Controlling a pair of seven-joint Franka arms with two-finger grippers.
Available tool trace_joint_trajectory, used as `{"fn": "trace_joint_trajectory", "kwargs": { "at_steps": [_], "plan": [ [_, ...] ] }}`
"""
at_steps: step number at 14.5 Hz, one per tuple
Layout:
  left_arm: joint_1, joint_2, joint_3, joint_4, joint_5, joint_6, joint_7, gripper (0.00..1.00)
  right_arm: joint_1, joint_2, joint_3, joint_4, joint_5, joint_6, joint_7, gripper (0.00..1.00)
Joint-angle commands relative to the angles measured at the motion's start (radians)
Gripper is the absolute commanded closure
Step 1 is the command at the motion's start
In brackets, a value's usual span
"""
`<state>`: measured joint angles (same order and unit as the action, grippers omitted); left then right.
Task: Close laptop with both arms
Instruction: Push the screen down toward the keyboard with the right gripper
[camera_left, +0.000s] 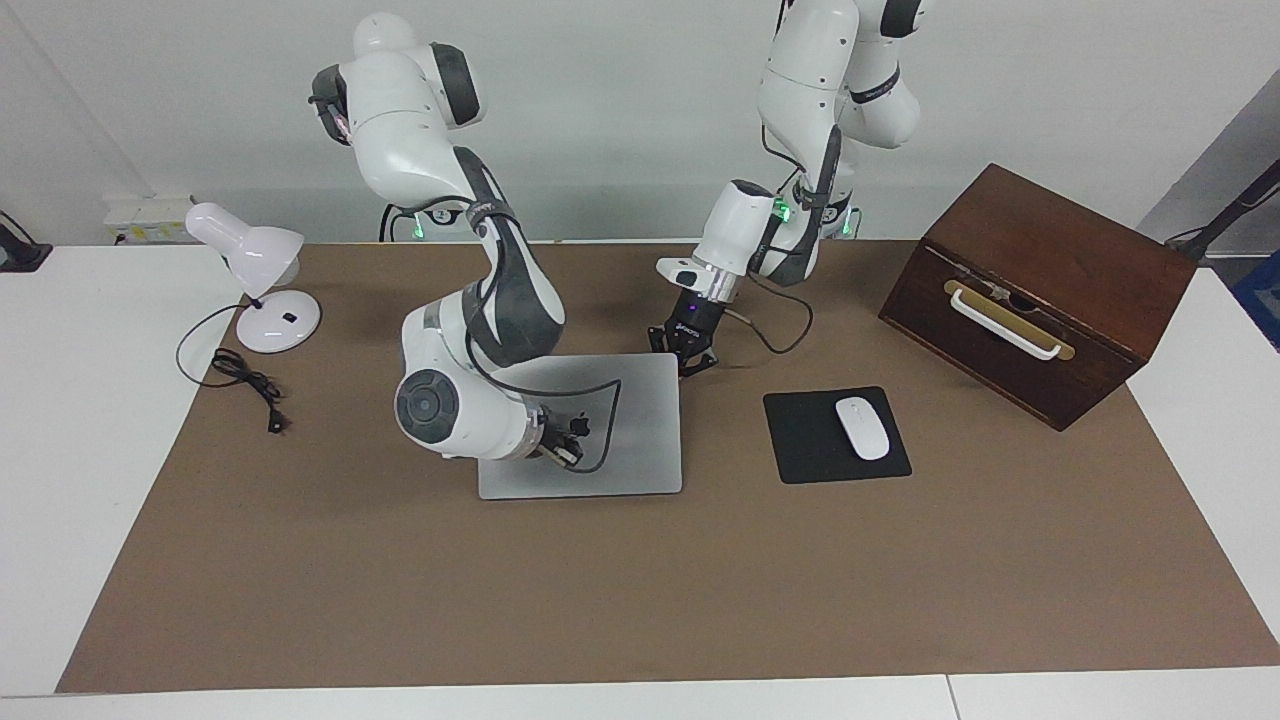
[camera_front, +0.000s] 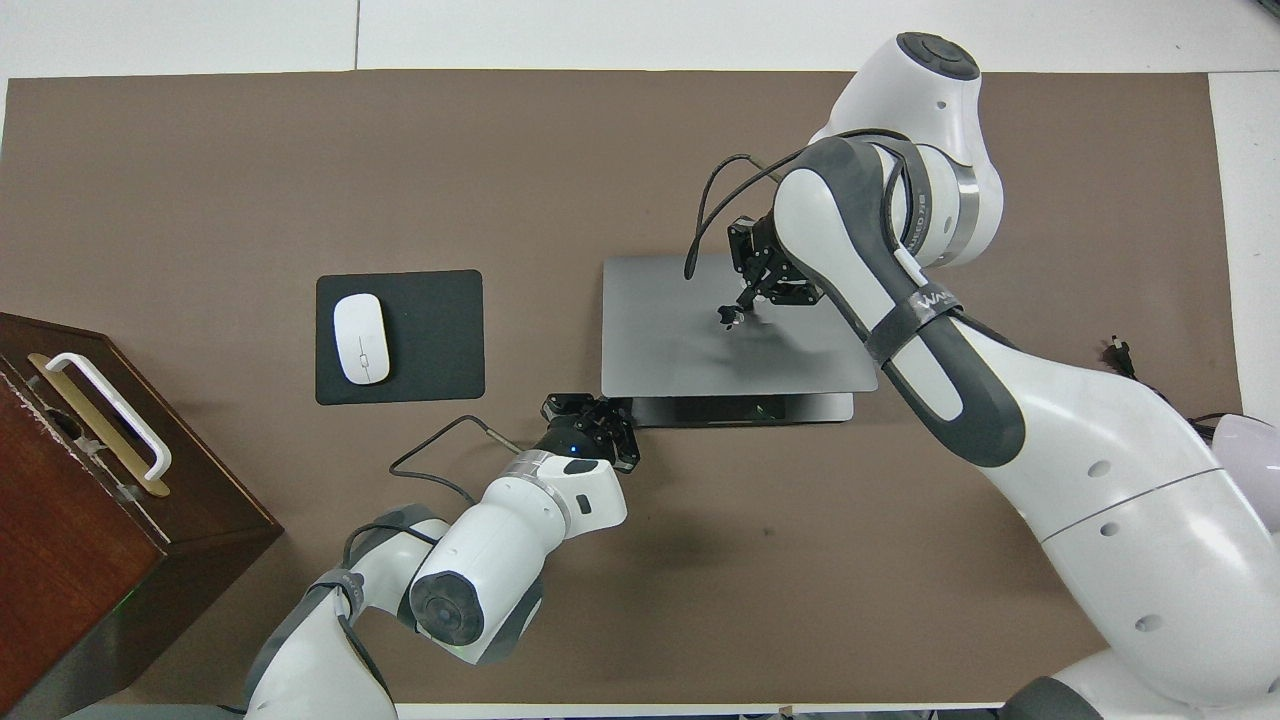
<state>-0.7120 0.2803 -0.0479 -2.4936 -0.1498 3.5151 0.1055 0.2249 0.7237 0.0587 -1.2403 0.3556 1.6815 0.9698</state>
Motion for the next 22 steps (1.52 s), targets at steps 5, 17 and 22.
{"fn": "trace_joint_trajectory", "kwargs": {
  "at_steps": [5,17,22],
  "plan": [
    [-0.020,0.020,0.017,-0.054,-0.016,-0.011,0.020,1.00,-0.015,-0.060,0.007,-0.117,-0.029,0.027,-0.056,1.00],
    [-0.014,0.020,0.017,-0.045,-0.017,-0.013,0.022,1.00,-0.006,-0.079,0.007,-0.182,-0.027,0.099,-0.062,1.00],
    [-0.012,0.020,0.017,-0.047,-0.017,-0.013,0.022,1.00,-0.027,-0.193,0.003,-0.169,-0.020,0.087,-0.020,1.00]
  ]
}}
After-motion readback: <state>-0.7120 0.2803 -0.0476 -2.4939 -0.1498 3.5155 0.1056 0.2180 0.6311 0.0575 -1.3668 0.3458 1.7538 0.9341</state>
